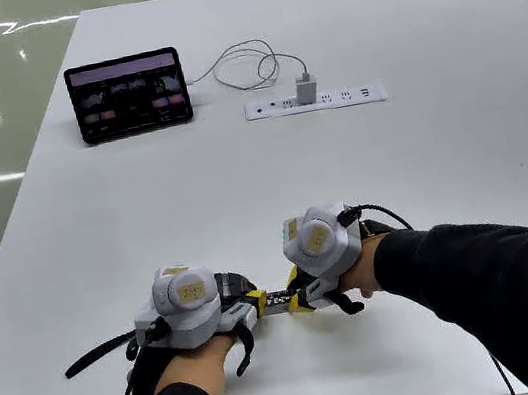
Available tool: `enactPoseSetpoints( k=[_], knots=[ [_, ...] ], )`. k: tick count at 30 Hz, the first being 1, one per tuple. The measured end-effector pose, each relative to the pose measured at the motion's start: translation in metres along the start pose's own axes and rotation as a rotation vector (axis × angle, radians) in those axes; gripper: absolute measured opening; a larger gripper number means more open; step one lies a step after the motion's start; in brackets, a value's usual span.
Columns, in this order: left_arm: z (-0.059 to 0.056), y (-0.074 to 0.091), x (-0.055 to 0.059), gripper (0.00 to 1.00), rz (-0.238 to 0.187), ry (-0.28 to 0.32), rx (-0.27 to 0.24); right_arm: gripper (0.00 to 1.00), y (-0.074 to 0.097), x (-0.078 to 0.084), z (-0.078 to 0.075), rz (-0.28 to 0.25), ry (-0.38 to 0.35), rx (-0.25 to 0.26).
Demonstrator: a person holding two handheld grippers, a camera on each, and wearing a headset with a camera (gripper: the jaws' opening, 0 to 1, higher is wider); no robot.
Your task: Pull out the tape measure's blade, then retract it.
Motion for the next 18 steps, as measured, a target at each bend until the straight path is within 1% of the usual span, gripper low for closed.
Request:
enactPoseSetpoints(
  k=[4, 5, 8, 12, 18],
  knots=[
    [-0.0002, -0.0006, 0.0002, 0.6, -0.003, -0.015, -0.002, 0.11, 0.0001, 0.0002, -0.0001, -0.002, -0.001, 0.001],
    [-0.0006, -0.001, 0.0004, 0.6, -0.002, -0.037, -0.009, 0.11, 0.0, 0.0002, -0.0002, -0.001, 0.0, 0.001],
    [-0.0001, -0.0013, -0.0005, 0.6, -0.01, -0.029, -0.007, 0.11, -0.0001, 0.0005, -0.0002, -0.001, -0.002, 0.003],
    [0.0007, -0.0013, -0.0006, 0.59, -0.007, -0.023, -0.007, 0.11, -0.0003, 0.0007, -0.0004, -0.005, -0.005, 0.005],
    [0.0033, 0.0005, -0.0015, 0.58, -0.009, 0.024, 0.007, 0.12, -0.0018, -0.0016, 0.0, -0.014, 0.014, 0.011]
  ],
)
Point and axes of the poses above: the centre of the closed fingertips' face, and the gripper's own axes: y roughly backward along the fingers, z roughly to its left, x roughly out of its underside, the point moved 2 cm from there along y, roughly backward along the fingers, and after that the axes turned 14 degrees about y, right-handed, at the moved point
